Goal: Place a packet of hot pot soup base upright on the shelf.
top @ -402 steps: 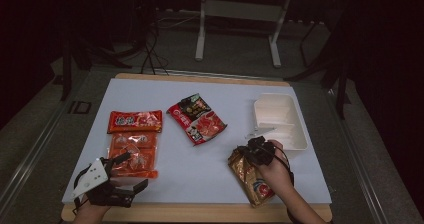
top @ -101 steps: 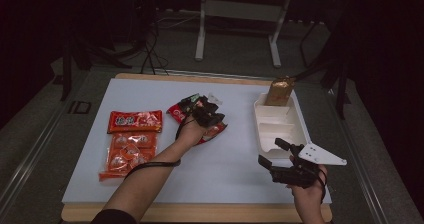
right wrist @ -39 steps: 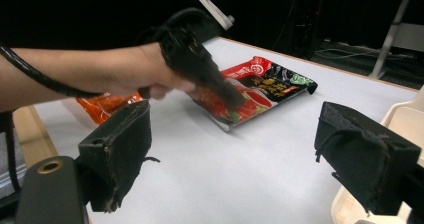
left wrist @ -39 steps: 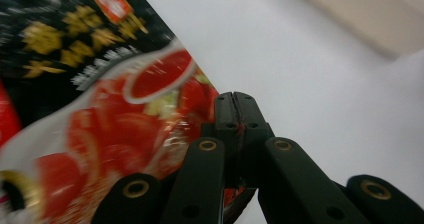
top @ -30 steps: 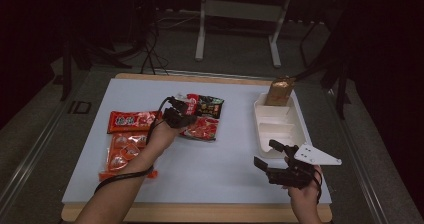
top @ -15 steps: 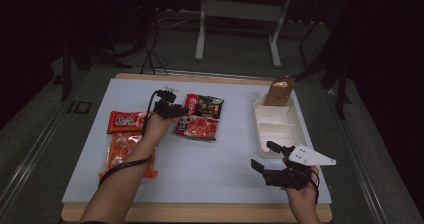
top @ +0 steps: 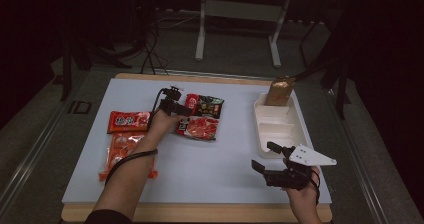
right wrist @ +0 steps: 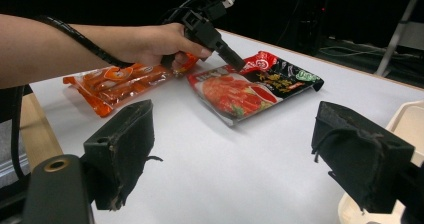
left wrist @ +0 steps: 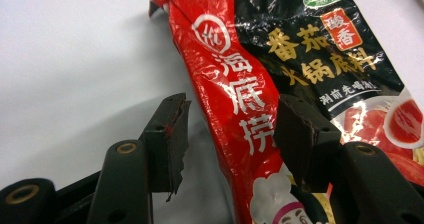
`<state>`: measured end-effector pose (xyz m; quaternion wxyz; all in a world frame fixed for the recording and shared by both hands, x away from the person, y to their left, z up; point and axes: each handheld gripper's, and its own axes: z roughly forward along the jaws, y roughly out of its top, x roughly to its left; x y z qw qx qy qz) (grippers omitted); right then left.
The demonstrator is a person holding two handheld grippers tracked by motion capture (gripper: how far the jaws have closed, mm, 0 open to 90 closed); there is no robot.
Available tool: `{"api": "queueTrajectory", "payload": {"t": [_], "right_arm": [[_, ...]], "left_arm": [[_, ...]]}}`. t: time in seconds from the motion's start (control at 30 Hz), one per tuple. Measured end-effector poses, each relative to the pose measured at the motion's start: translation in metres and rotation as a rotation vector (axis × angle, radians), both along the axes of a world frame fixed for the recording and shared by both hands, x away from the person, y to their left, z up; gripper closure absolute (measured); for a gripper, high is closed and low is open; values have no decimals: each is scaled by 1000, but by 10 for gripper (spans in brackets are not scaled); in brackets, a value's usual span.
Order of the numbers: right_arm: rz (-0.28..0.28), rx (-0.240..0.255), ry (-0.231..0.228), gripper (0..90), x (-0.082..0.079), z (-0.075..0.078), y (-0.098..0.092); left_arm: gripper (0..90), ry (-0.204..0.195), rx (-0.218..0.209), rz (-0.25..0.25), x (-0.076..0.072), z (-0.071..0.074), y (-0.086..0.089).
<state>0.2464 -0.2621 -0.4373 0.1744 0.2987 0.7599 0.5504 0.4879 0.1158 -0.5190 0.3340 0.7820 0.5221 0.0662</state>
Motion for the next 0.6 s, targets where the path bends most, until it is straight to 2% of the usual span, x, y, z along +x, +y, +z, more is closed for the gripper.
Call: {"api": "queueTrajectory", "payload": {"t": [0.07,0.13,0.17,0.2,0.23,0.27,0.4,0.5,0.6], "right_arm": [[2,-3,1,168,0,0,0],[4,-4,0,168,0,0,1],[4,-6,1,168,0,0,1],[5,-8,2,168,0,-1,1],[6,-8,2,168,0,-1,1],[8,-9,4,168,0,-1,2],[12,-11,7,168,1,-2,2],[14,-6,10,168,1,-1,2],[15,-2,10,168,1,-1,1]], "left_arm": [[475,26,-22,-15,2,-3,0],[481,35,-22,-17,3,-5,-1],[499,52,-19,-13,4,-5,-2],[499,70,-30,0,5,-6,-1],[509,96,-48,-12,6,-6,-2],[570,104,-42,-19,6,-6,-5],[593,118,43,-11,7,-2,-15],[659,106,89,7,6,-2,-19],[735,90,88,17,5,-2,-18]]}}
